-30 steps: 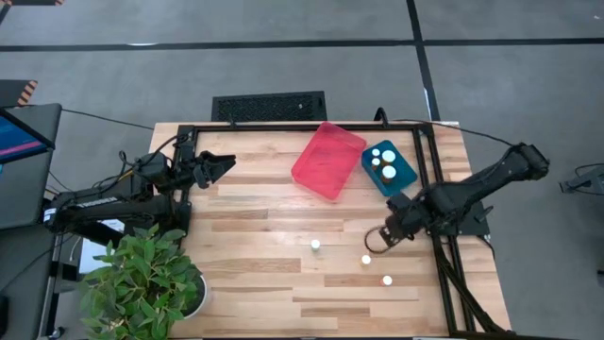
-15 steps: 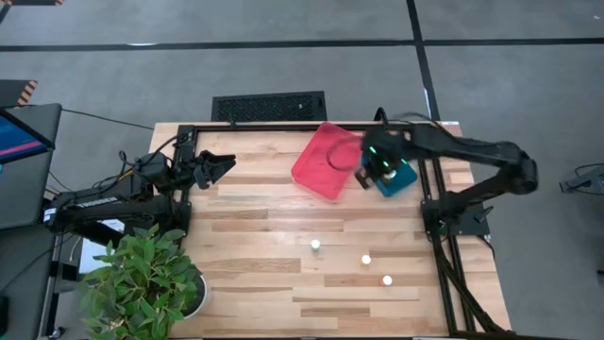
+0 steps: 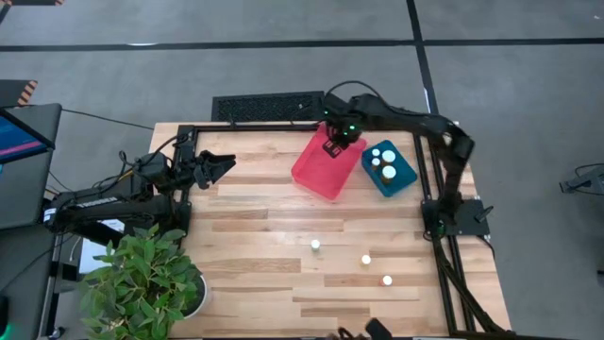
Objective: Pick and place medicine bottles into bin by pill shape (circle, oval)
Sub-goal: Put the small orange tablet bottle into the red bin
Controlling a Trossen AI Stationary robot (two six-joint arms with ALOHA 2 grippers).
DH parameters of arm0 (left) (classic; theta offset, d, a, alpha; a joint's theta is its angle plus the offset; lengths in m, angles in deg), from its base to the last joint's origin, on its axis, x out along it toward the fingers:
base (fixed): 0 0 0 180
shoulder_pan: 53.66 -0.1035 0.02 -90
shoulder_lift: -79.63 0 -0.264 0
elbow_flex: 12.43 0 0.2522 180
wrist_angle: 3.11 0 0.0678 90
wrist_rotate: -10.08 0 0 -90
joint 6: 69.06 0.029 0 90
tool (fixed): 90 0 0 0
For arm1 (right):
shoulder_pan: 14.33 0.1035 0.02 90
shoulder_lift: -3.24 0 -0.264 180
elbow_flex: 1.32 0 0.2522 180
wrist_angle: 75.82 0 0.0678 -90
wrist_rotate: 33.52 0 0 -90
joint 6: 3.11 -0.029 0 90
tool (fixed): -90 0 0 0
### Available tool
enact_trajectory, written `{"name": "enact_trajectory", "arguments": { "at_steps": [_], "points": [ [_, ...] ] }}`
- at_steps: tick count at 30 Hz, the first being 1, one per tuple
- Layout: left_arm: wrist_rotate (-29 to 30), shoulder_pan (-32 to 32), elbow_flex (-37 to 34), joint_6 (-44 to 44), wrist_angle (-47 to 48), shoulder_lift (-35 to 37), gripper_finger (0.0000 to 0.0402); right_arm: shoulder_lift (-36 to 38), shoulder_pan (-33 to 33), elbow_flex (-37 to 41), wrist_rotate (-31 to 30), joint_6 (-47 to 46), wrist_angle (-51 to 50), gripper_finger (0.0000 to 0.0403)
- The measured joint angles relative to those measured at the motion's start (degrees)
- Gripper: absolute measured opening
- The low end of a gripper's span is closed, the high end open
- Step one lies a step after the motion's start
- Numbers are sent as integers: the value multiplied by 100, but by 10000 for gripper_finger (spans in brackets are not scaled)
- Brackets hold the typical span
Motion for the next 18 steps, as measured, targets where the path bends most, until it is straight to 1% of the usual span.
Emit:
{"name": "enact_trajectory", "arguments": {
  "at_steps": [5,8,10,18],
  "points": [
    [-1,0,0,45,2,0,300,-611,-107,-15,-3,33,330,109],
    [0,1,0,45,2,-1,300,-804,-151,-10,-18,33,379,109],
    [0,0,0,45,2,0,300,-890,-147,-12,-149,19,463,109],
    [0,0,0,109,9,-2,300,-895,-160,22,-293,-103,841,110]
  ]
}}
